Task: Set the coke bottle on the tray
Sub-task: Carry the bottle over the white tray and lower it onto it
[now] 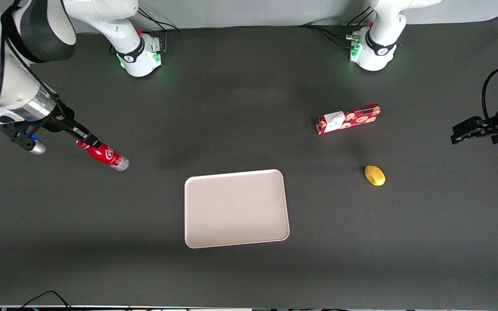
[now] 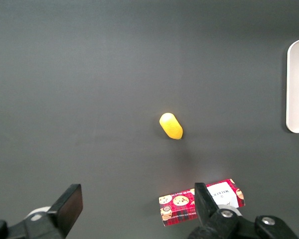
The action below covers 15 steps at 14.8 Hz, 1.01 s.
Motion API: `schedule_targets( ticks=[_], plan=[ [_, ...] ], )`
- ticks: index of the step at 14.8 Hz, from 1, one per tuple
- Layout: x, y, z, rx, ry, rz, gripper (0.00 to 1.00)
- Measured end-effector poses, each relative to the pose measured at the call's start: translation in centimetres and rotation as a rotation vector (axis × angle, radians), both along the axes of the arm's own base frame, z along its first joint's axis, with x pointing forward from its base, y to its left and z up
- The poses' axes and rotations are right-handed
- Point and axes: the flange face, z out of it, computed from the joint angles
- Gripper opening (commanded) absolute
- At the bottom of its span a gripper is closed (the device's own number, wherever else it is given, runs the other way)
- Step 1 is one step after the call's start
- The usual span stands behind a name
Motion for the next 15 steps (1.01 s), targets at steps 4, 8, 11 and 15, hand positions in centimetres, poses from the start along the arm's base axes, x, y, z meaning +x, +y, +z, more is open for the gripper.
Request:
schedule_targets(
  ticks=[4, 8, 11, 15],
  plan=[
    [2.4, 6.3, -3.6, 0.04, -0.028, -0.127, 0.0],
    [4.6, 11.2, -5.9, 0.094, 0.0, -0.252, 0.0],
    [6.4, 14.9, -7.5, 0.083, 0.006, -0.351, 0.0],
    [8.1, 17.6, -9.8, 0.095, 0.0, -0.428, 0.0]
  ],
)
